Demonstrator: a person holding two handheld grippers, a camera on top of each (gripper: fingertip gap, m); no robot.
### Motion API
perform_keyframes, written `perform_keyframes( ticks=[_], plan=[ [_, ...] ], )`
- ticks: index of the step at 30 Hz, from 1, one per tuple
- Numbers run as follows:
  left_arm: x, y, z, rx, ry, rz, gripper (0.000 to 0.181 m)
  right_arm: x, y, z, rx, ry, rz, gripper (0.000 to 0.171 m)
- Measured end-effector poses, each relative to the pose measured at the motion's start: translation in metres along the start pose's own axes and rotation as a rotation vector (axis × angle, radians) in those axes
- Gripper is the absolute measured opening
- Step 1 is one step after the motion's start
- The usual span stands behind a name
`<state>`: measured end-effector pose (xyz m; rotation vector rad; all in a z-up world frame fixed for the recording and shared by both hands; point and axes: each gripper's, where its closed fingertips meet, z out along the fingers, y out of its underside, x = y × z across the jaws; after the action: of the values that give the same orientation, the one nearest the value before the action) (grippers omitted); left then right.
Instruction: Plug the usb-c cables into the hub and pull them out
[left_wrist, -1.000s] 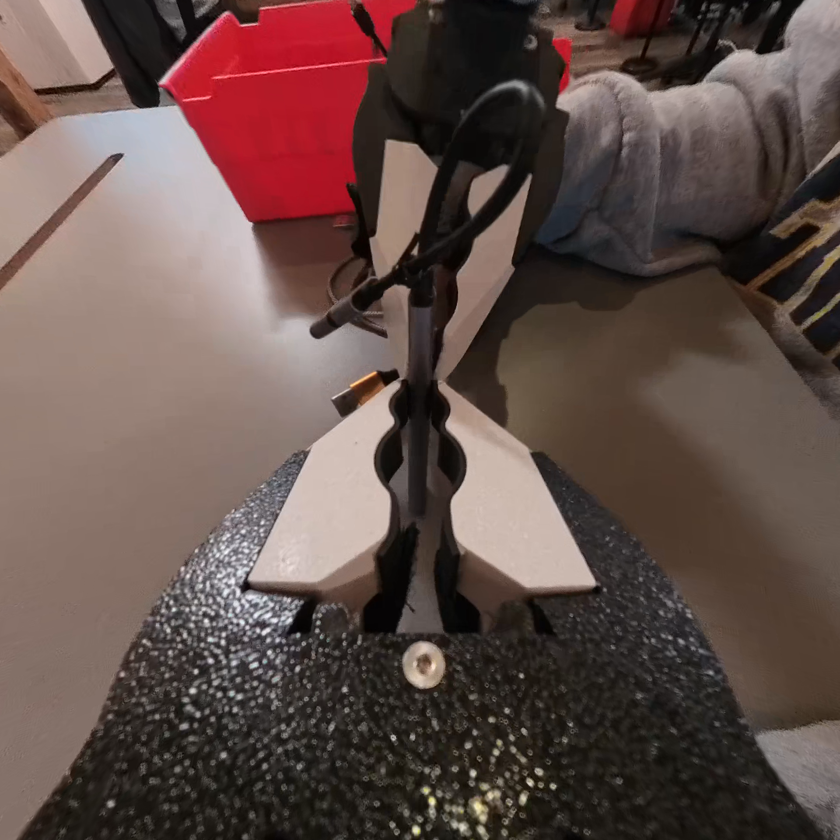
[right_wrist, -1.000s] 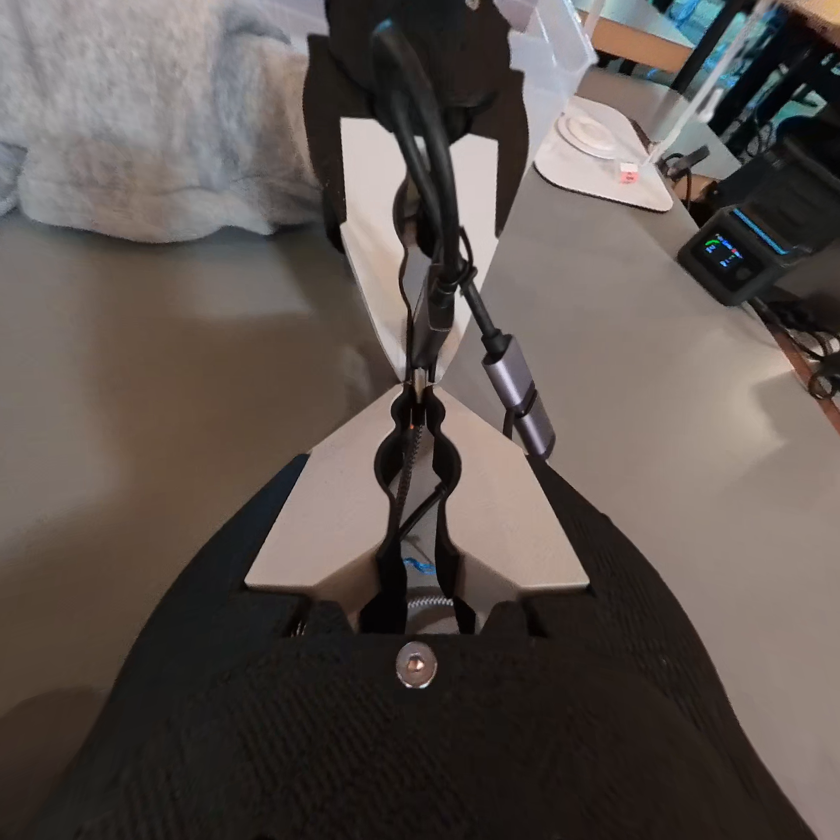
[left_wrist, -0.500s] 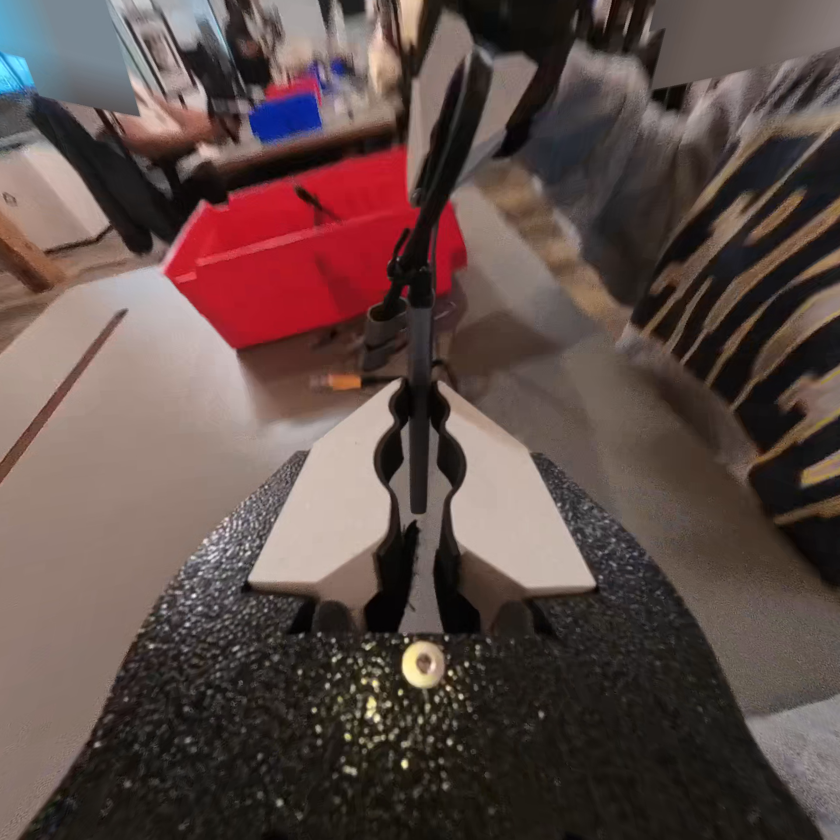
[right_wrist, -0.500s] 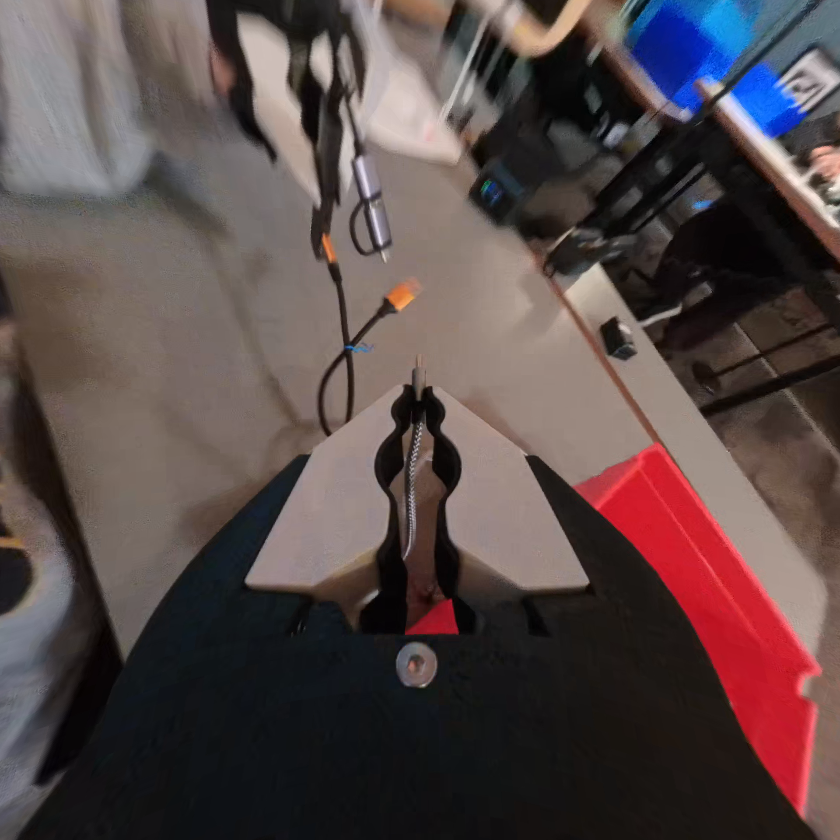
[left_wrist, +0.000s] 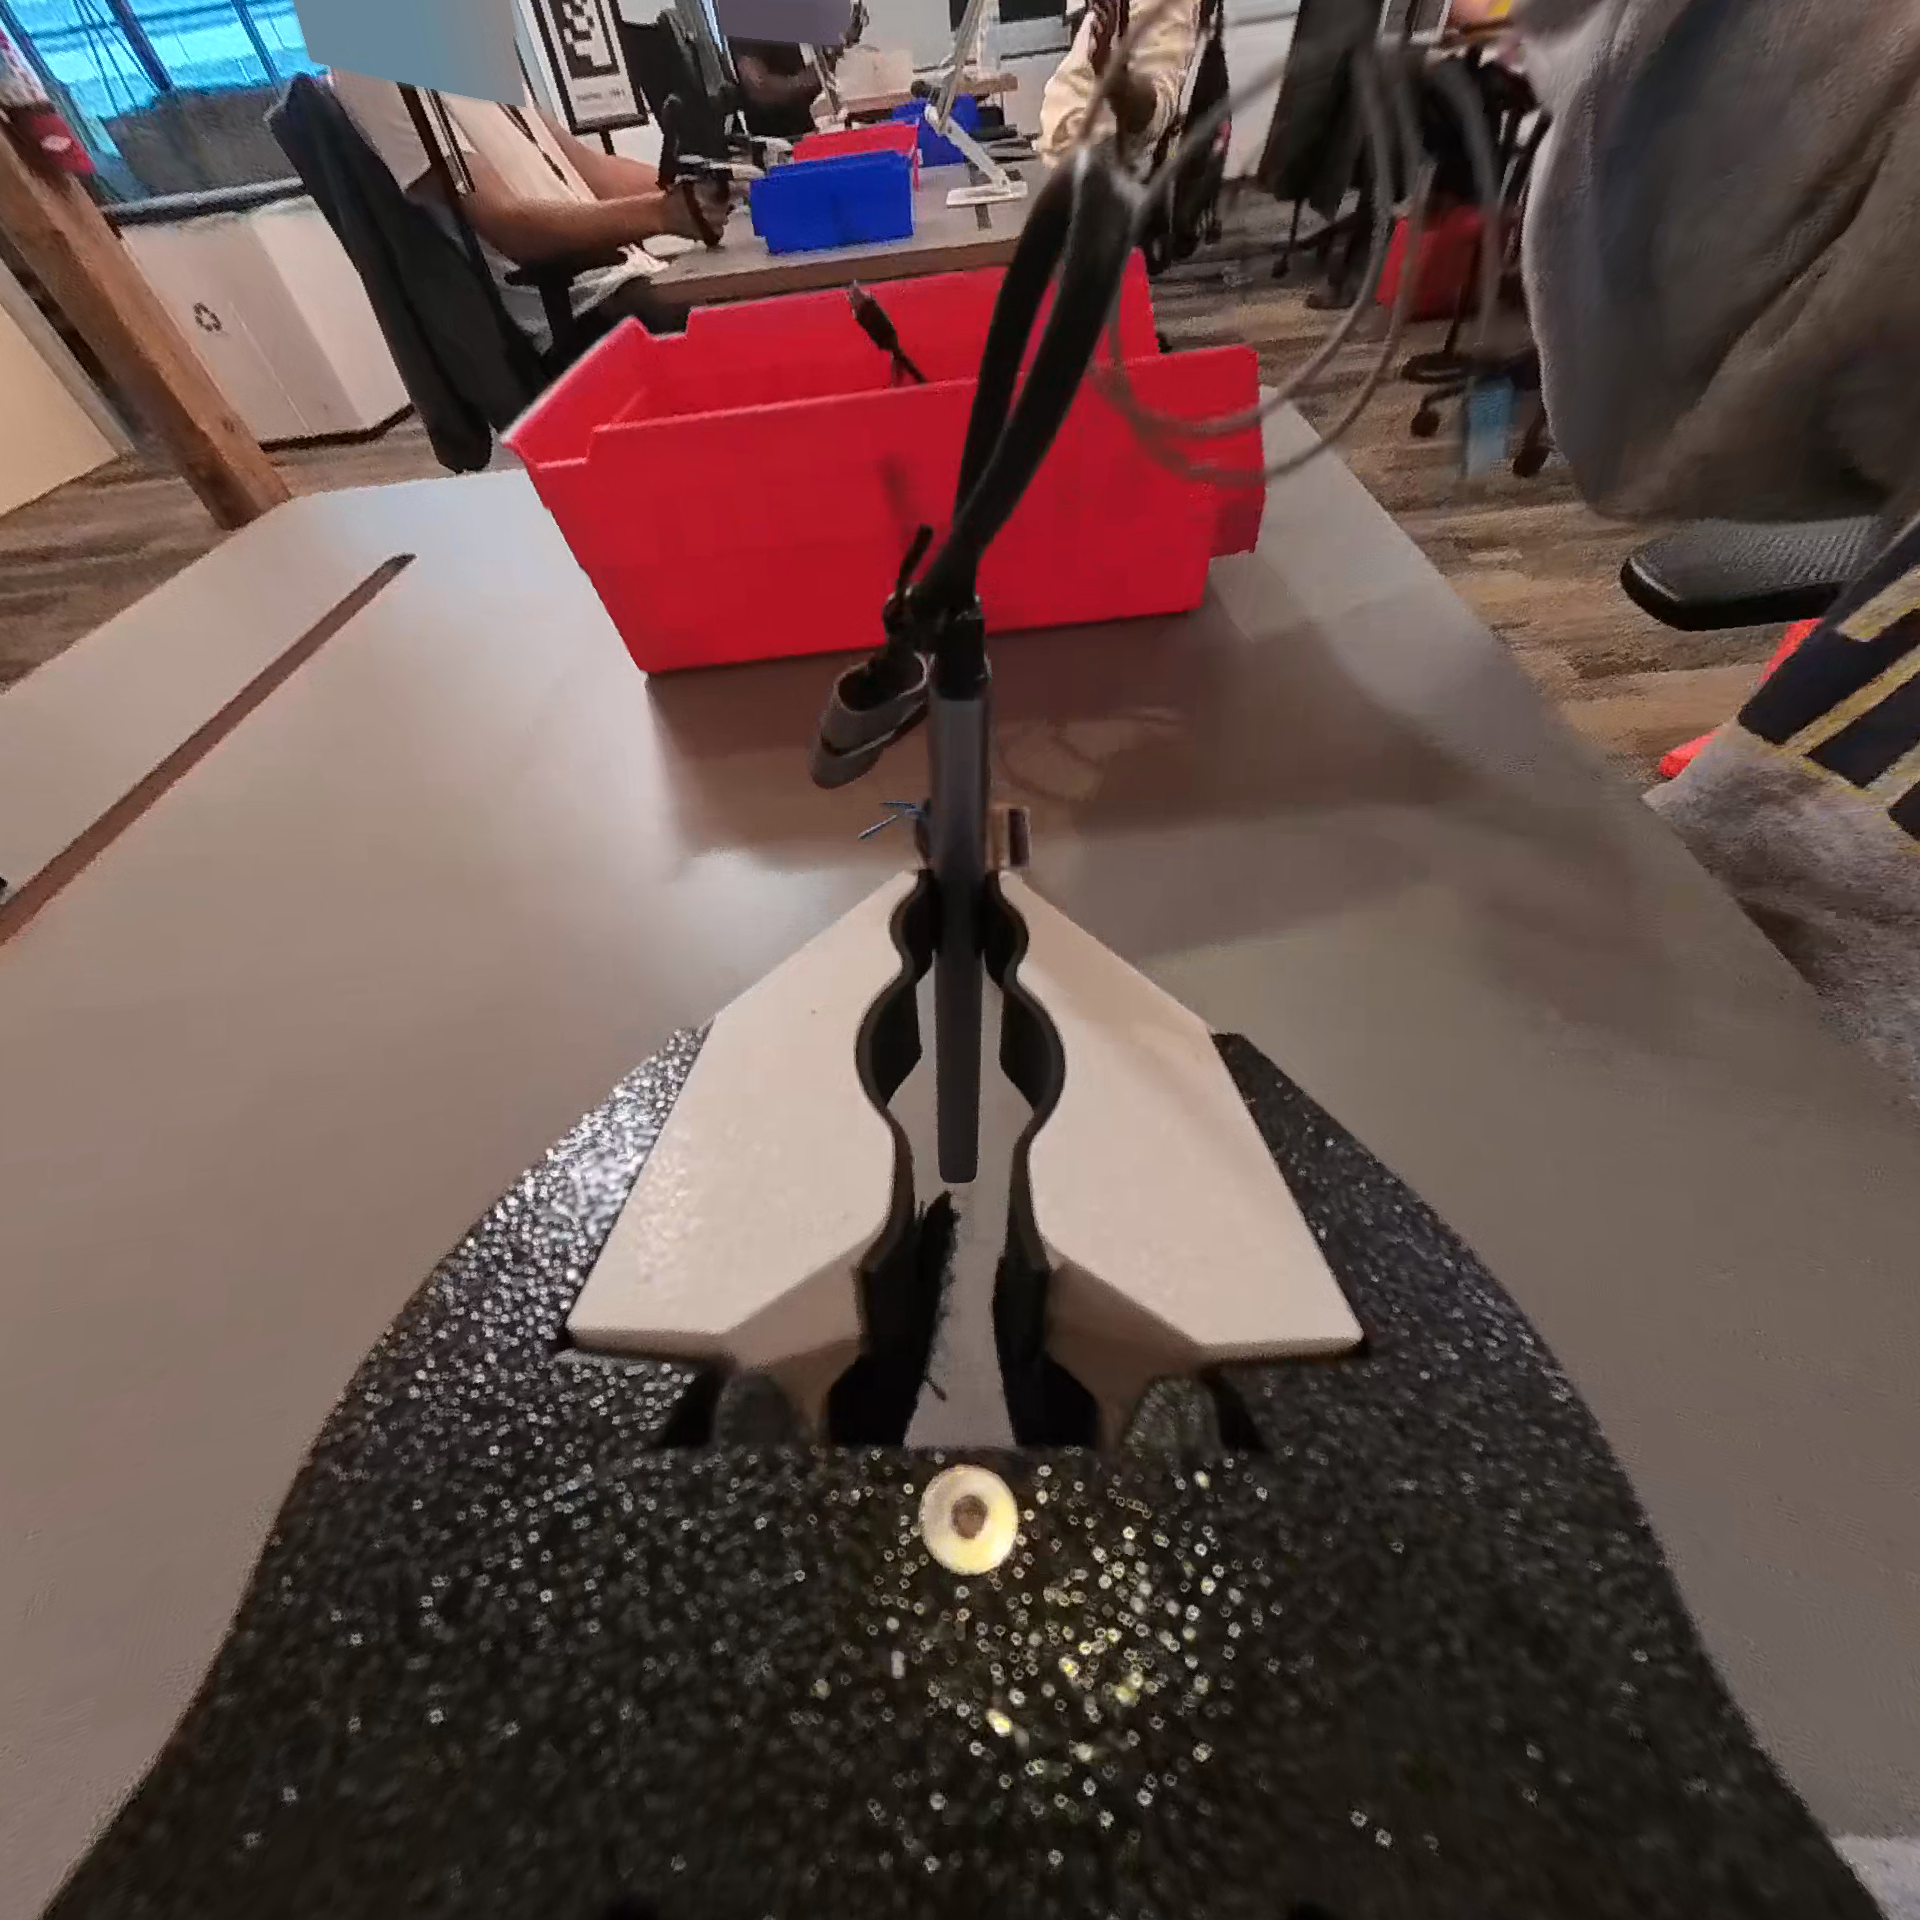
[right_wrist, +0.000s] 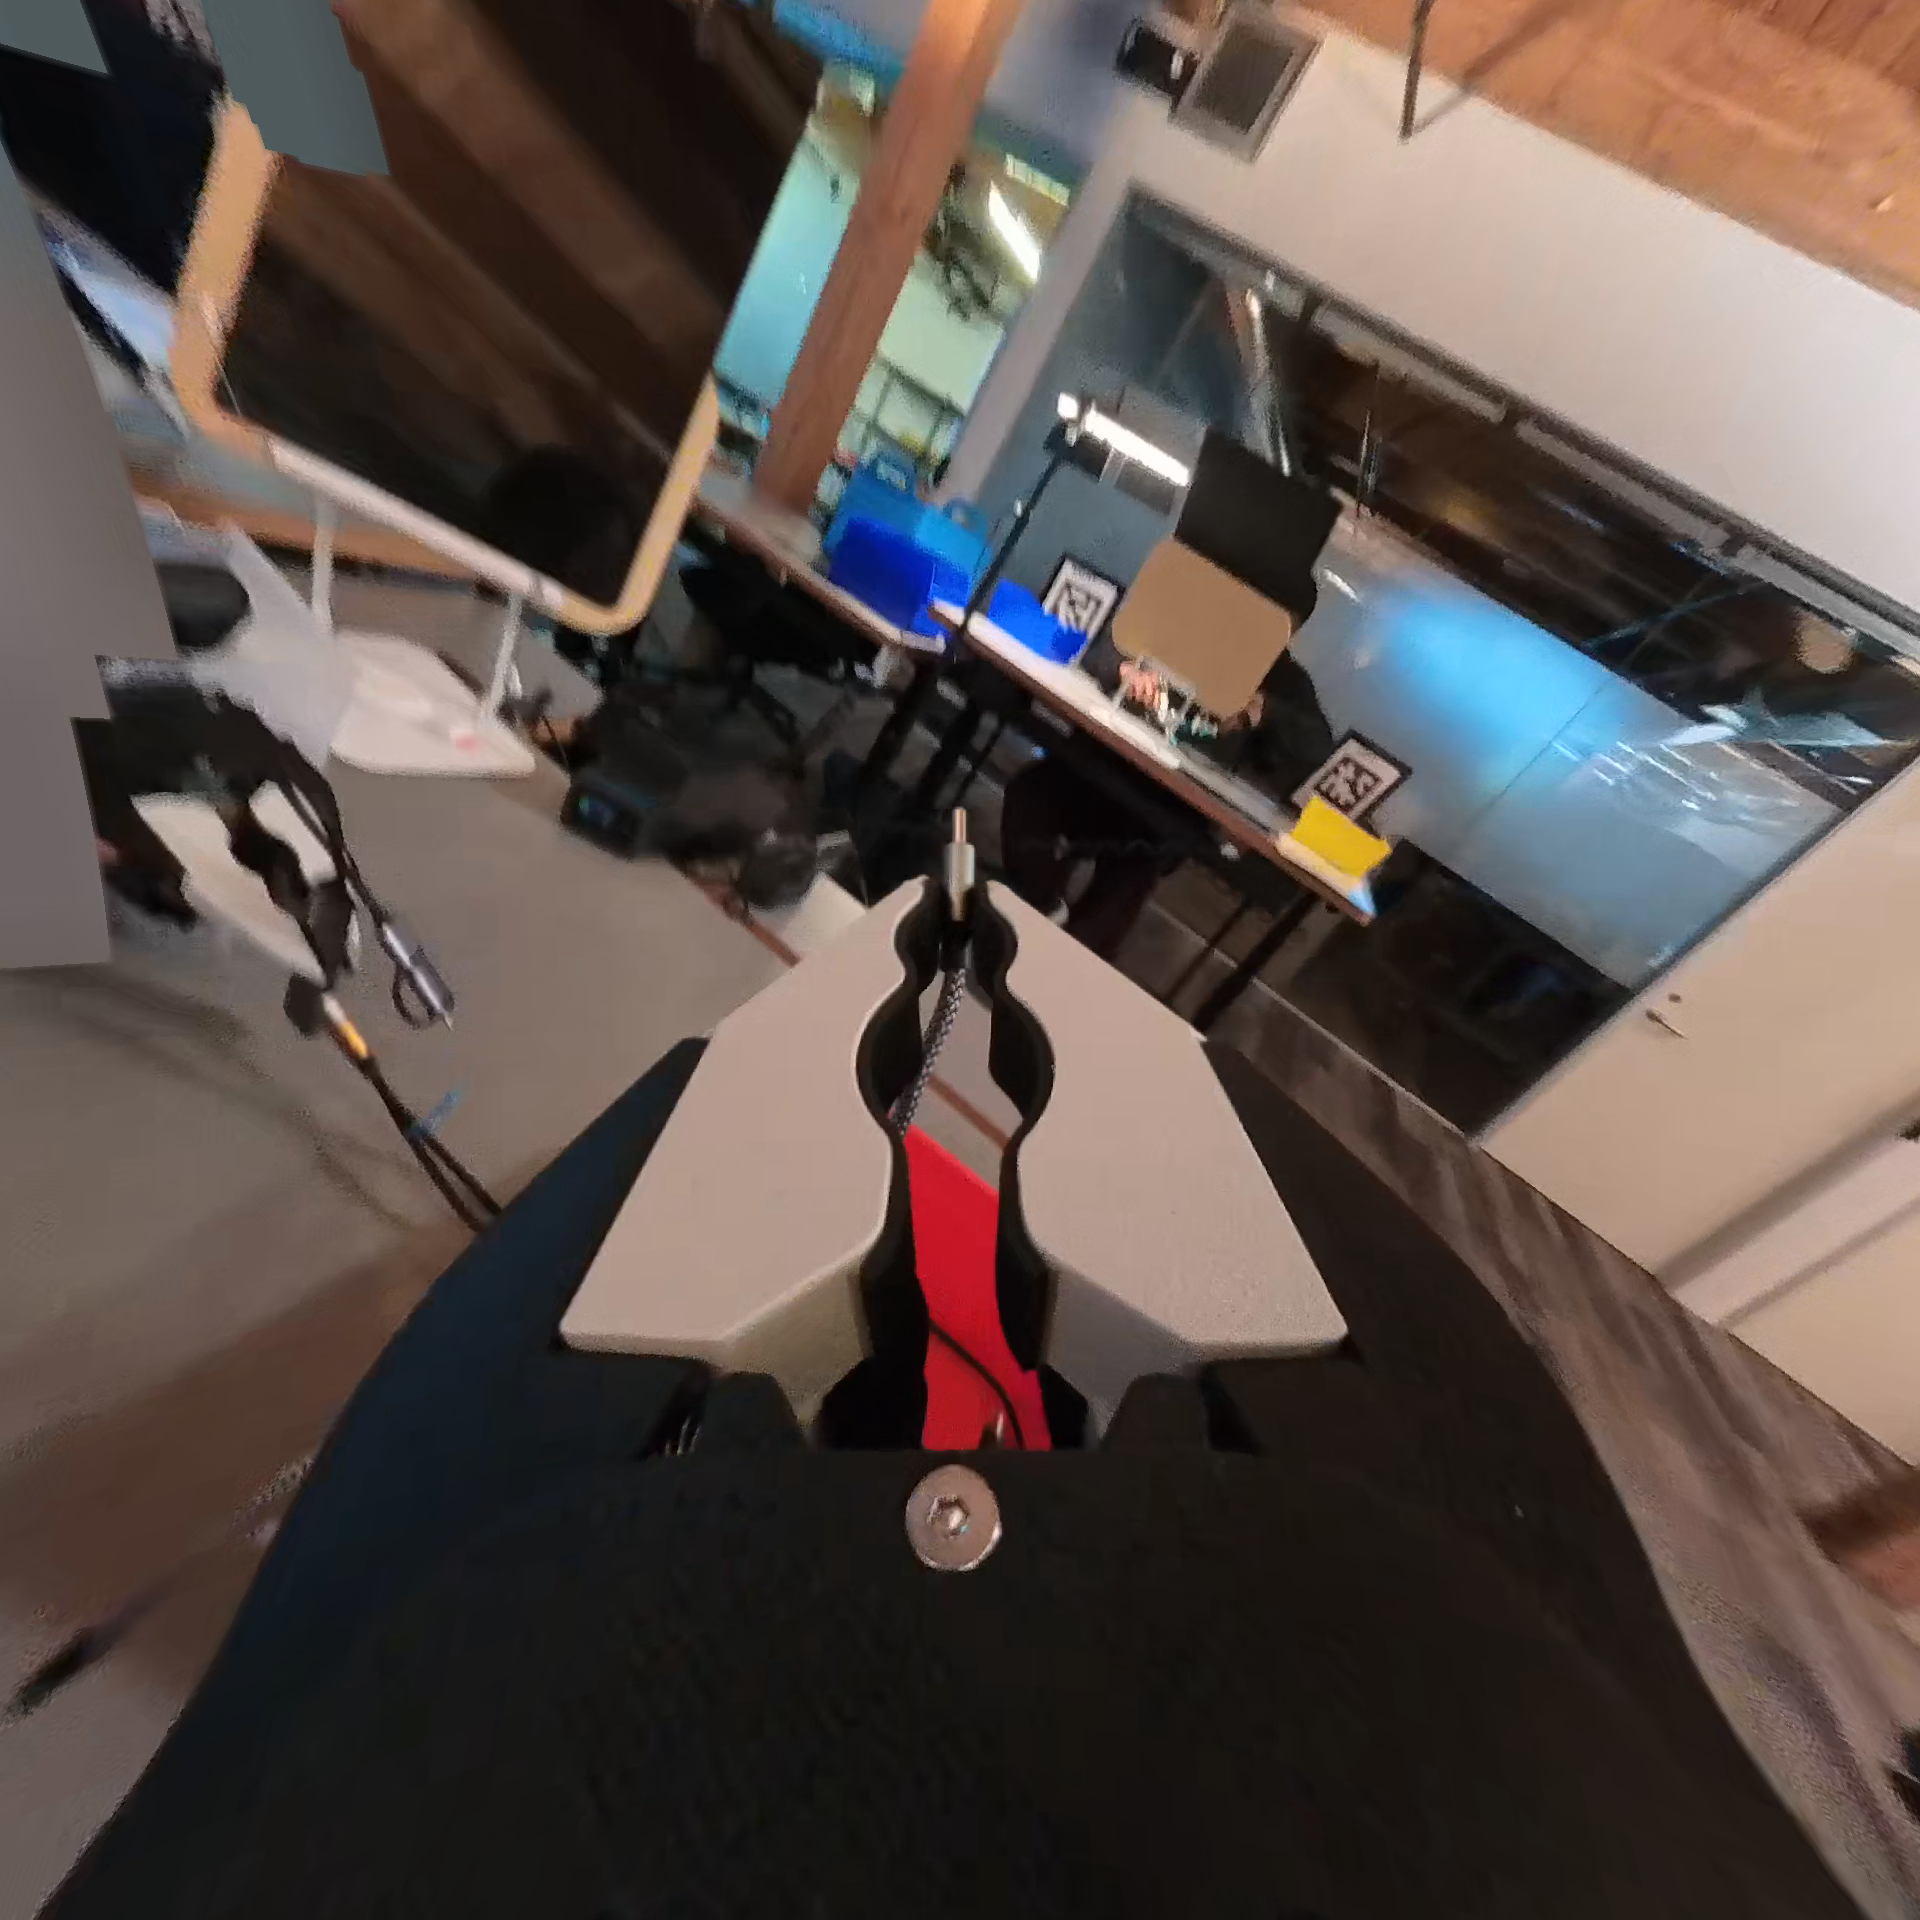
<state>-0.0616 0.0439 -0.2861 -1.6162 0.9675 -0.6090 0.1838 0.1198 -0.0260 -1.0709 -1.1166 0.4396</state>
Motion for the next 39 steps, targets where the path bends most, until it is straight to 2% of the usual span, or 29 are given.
perform_keyframes(
  ticks=[3,6,10,15,19,22,24,27,29,31,33,36,39],
  plan=[
    [-0.001,0.008,0.003,-0.024,0.004,-0.012,0.007,0.023,-0.032,-0.01,0.087,0.008,0.042,0.003],
    [-0.003,0.013,0.006,-0.026,0.008,-0.035,0.006,0.046,-0.051,-0.012,0.098,0.047,0.049,0.003],
    [-0.007,0.019,0.007,-0.035,0.004,-0.056,0.007,0.067,-0.038,-0.002,0.053,0.097,0.068,0.003],
    [-0.008,0.018,0.005,-0.031,-0.001,-0.06,0.007,0.073,0.028,0.011,0.002,0.183,0.121,0.003],
    [-0.011,0.018,0.003,-0.024,-0.015,-0.068,0.007,0.043,0.088,0.017,-0.093,0.069,0.271,0.003],
    [-0.014,0.016,0.001,-0.008,-0.021,-0.081,0.006,-0.001,0.146,0.015,-0.339,-0.133,0.336,0.003],
    [-0.014,0.016,0.001,-0.005,-0.021,-0.088,0.006,-0.024,0.189,0.009,-0.565,-0.211,0.324,0.004],
    [-0.014,0.018,0.002,-0.017,-0.017,-0.088,0.007,-0.039,0.243,-0.002,-0.872,-0.228,0.241,0.003],
    [-0.014,0.02,0.003,-0.029,-0.016,-0.085,0.007,-0.043,0.26,-0.005,-0.978,-0.229,0.215,0.007],
    [-0.013,0.021,0.004,-0.039,-0.016,-0.082,0.007,-0.033,0.262,-0.006,-1.035,-0.15,0.169,0.027],
    [-0.013,0.022,0.004,-0.044,-0.017,-0.08,0.007,-0.011,0.241,-0.004,-1.022,0.017,0.023,0.046],
    [-0.013,0.023,0.005,-0.05,-0.015,-0.084,0.006,-0.009,0.172,0.021,-0.783,0.169,-0.117,0.047],
    [-0.013,0.024,0.006,-0.057,-0.014,-0.086,0.006,-0.051,0.126,0.055,-0.587,0.101,-0.196,0.047]
  ],
)
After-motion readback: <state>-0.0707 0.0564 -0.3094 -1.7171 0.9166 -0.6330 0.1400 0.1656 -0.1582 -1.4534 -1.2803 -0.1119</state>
